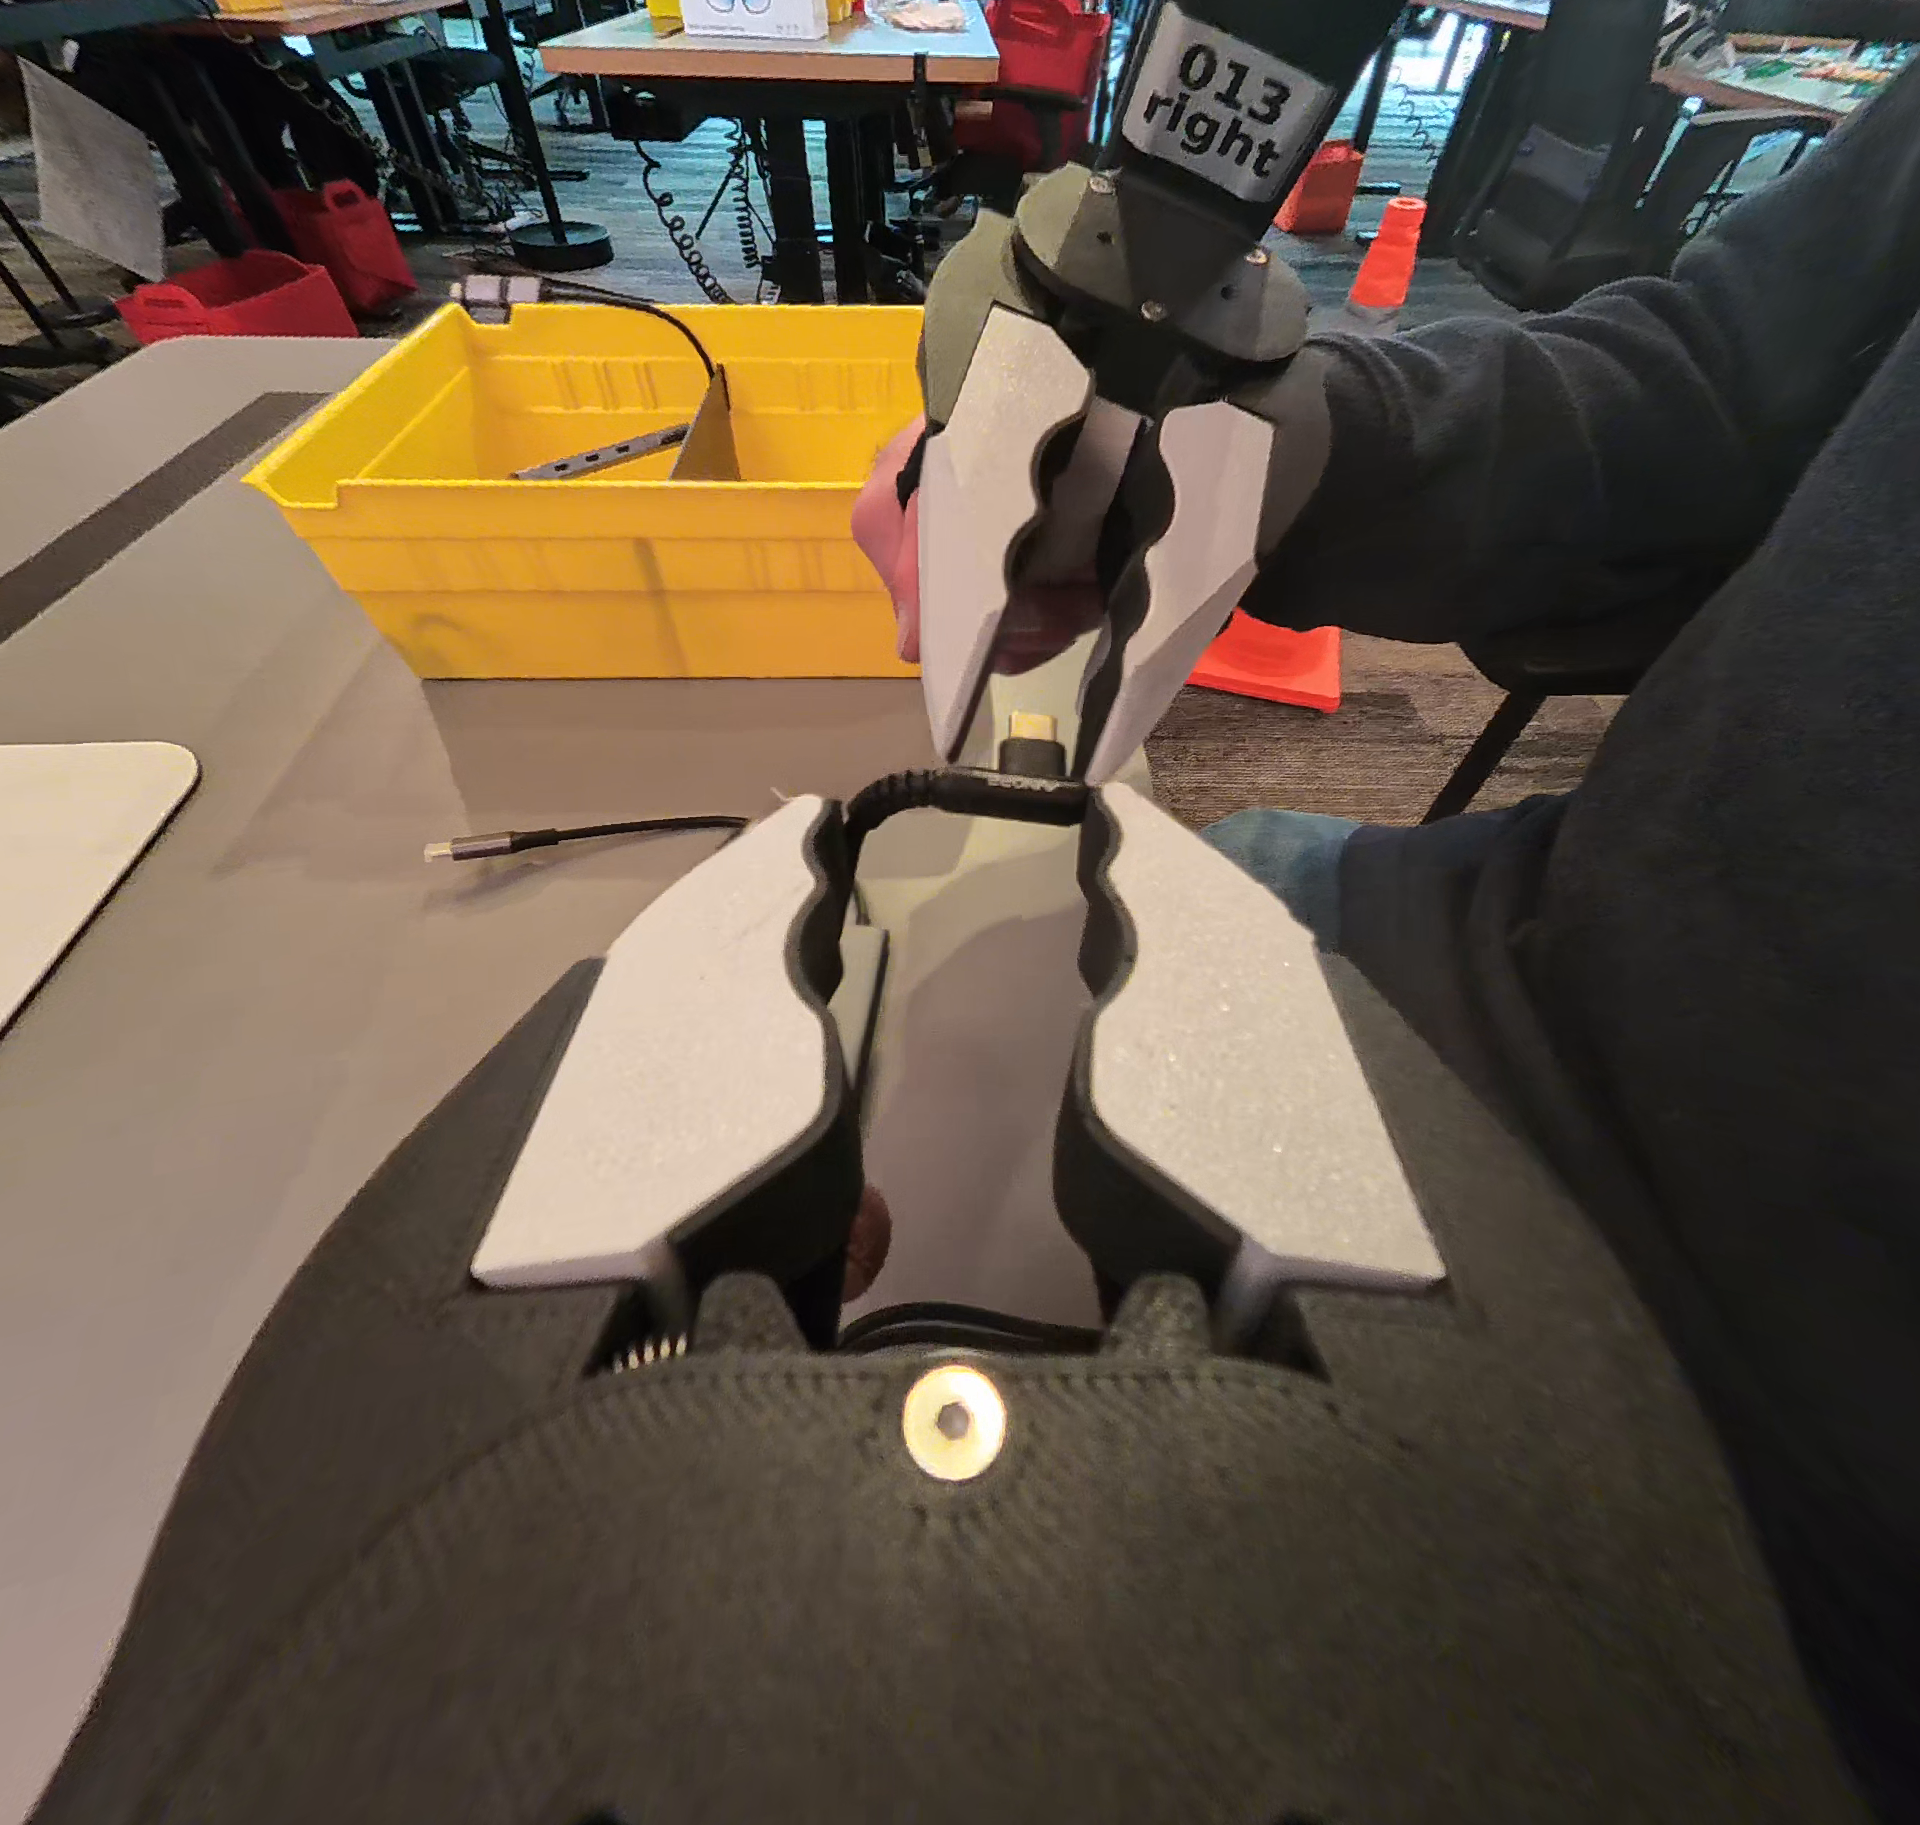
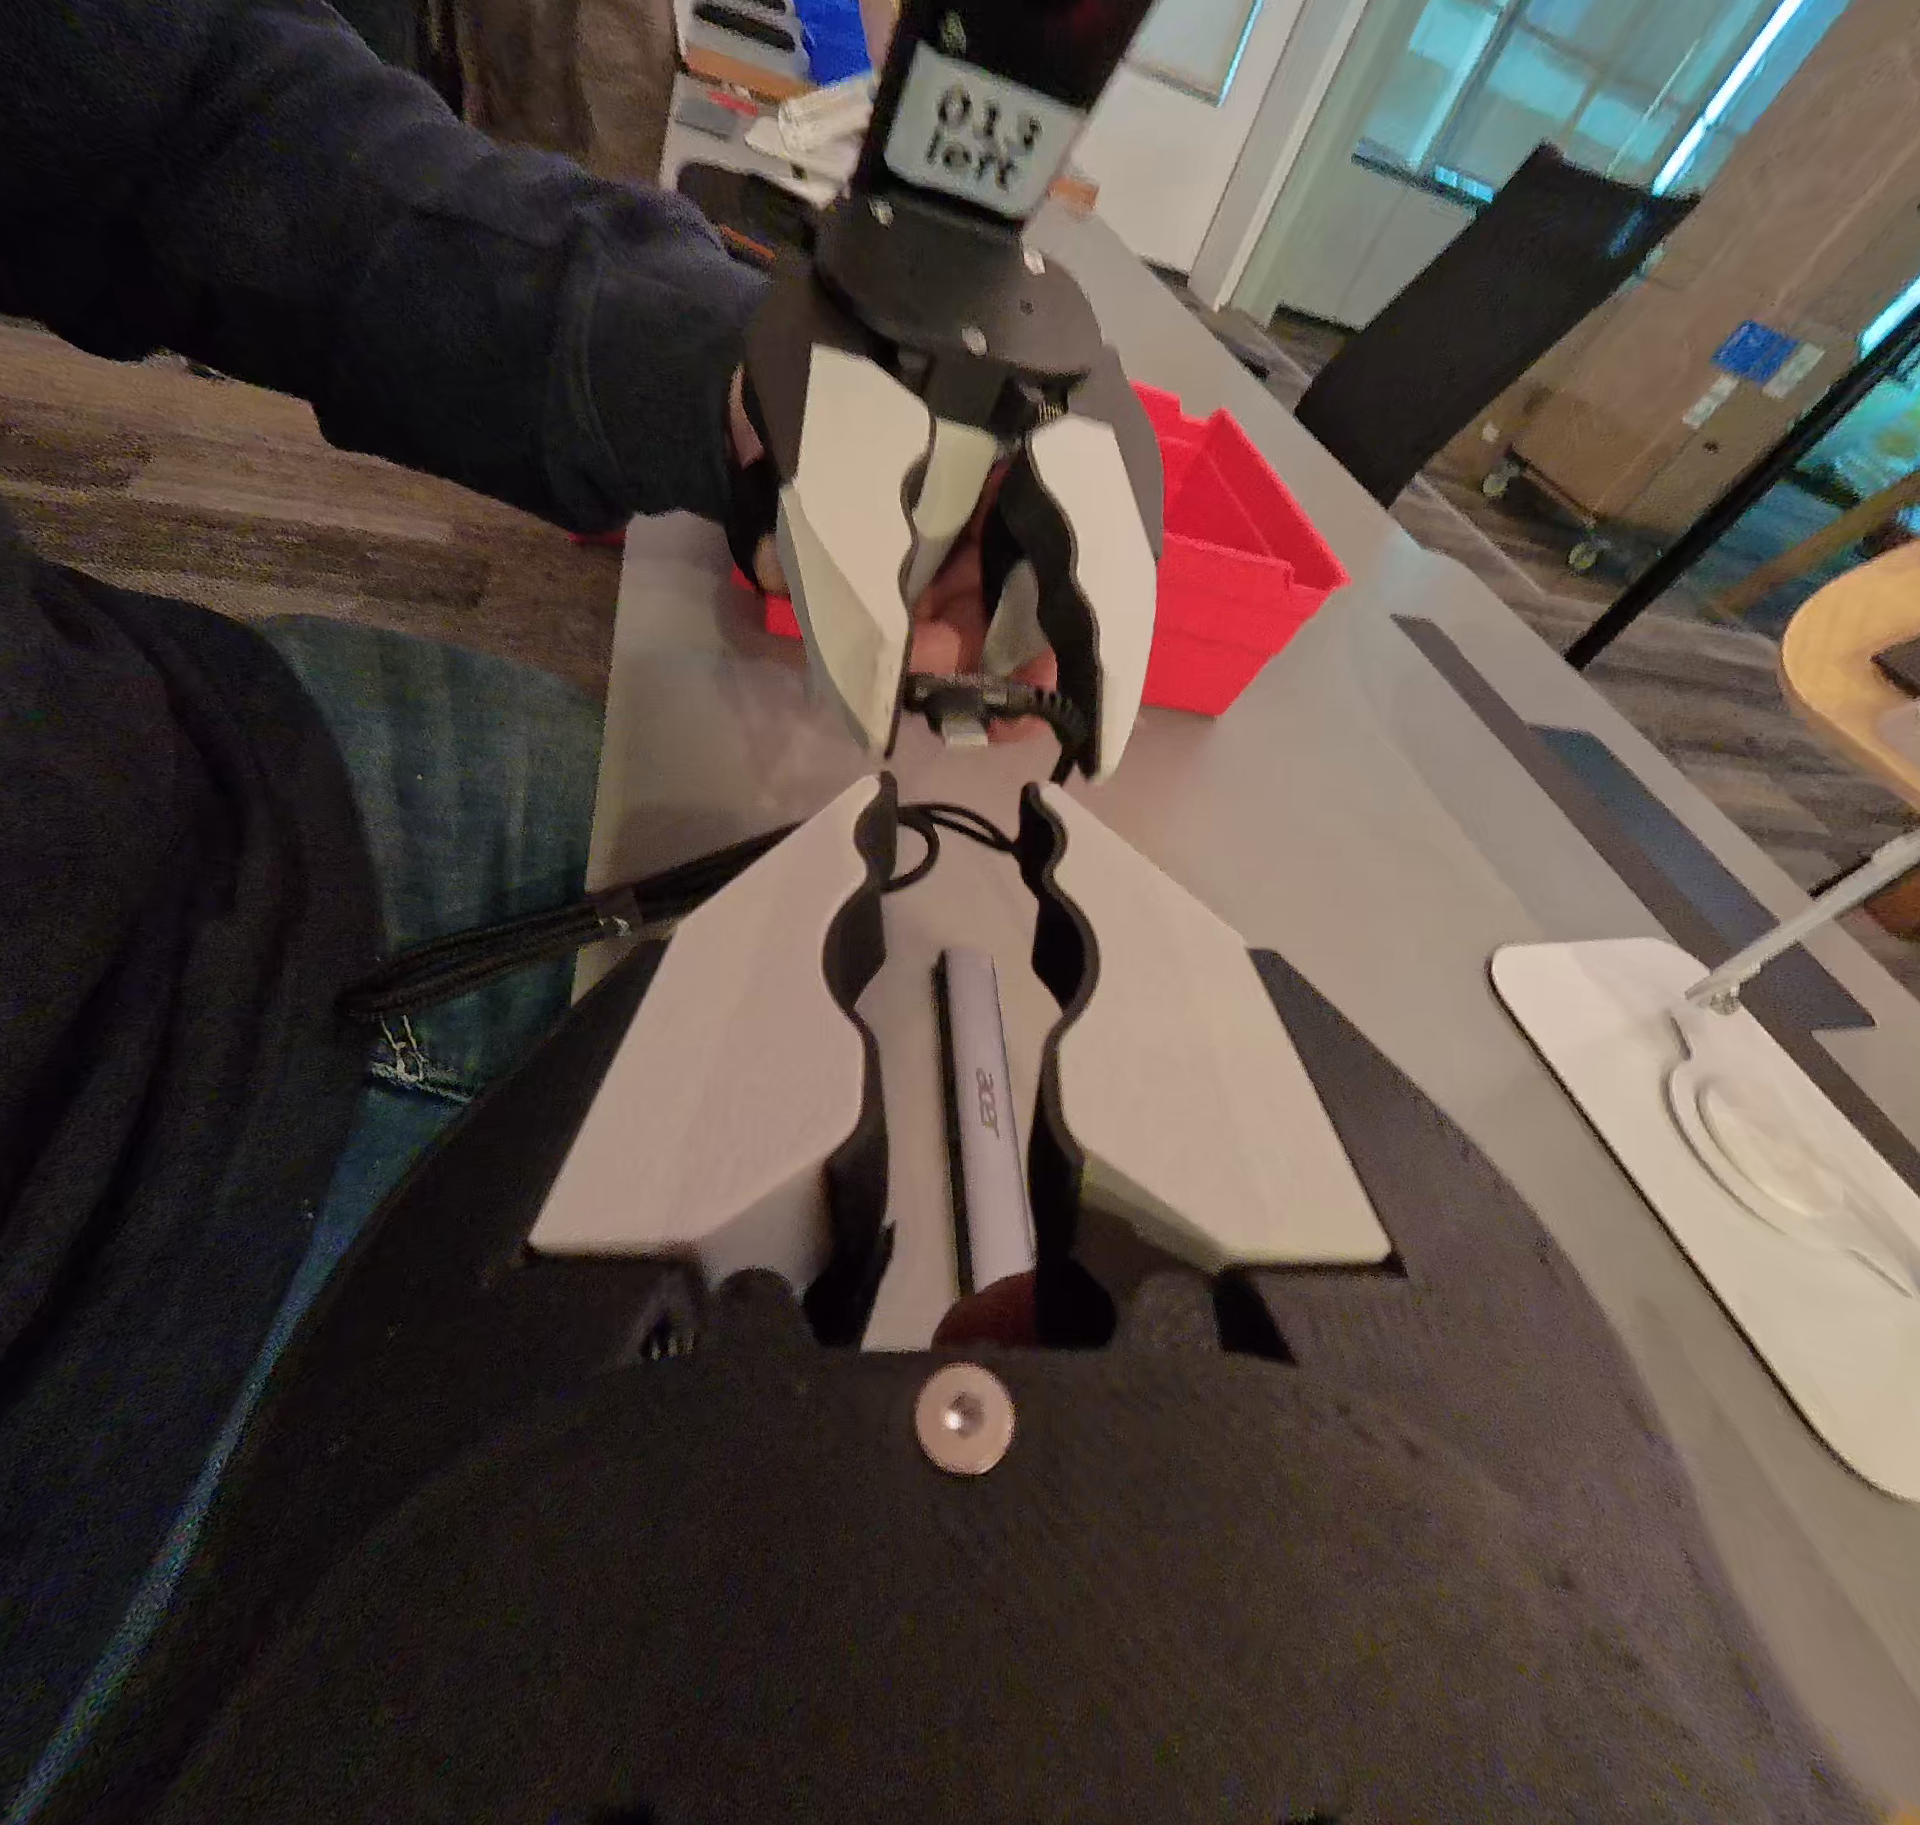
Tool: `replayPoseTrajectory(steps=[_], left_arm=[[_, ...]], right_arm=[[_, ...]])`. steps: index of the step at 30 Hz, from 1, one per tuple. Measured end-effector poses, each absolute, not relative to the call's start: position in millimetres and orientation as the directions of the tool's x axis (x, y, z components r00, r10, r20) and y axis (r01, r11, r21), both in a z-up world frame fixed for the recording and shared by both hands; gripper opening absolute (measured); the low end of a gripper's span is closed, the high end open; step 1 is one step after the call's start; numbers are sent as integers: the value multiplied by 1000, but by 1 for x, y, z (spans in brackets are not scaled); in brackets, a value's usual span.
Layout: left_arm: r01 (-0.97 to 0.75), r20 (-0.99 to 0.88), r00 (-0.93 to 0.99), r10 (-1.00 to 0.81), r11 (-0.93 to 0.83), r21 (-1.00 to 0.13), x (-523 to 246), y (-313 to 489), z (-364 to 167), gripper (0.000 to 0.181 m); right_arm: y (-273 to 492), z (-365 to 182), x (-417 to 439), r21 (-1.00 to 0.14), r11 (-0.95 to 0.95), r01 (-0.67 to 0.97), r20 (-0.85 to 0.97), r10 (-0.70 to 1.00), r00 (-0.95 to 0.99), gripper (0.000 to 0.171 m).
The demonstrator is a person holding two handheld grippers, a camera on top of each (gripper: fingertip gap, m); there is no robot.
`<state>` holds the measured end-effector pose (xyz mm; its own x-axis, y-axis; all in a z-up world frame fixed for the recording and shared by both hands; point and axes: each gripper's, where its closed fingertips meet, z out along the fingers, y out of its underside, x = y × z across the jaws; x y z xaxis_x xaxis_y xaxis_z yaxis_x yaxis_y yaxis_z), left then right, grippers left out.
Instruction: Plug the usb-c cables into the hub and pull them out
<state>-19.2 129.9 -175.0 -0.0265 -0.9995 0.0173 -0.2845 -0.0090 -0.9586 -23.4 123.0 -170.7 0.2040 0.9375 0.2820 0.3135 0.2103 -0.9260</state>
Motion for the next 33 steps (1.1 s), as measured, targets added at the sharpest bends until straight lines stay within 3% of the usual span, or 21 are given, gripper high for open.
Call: replayPoseTrajectory(steps=[7,15,24,27,33], left_arm=[[-318,-58,36,-998,44,-947,-34,145,-161,42],[-362,-102,76,-992,68,-930,-47,156,-158,42],[-380,-128,81,-988,88,-921,-51,158,-156,42],[-377,-131,87,-988,90,-922,-54,159,-154,42],[-374,-137,103,-985,89,-923,-57,163,-152,42]], right_arm=[[141,-223,-19,-835,74,545,239,941,238,37],[160,-280,-15,-646,-30,762,275,923,270,36],[175,-314,-1,-483,-114,868,280,919,276,30],[177,-317,0,-476,-149,867,262,917,301,19],[181,-317,8,-475,-317,821,191,874,448,19]])
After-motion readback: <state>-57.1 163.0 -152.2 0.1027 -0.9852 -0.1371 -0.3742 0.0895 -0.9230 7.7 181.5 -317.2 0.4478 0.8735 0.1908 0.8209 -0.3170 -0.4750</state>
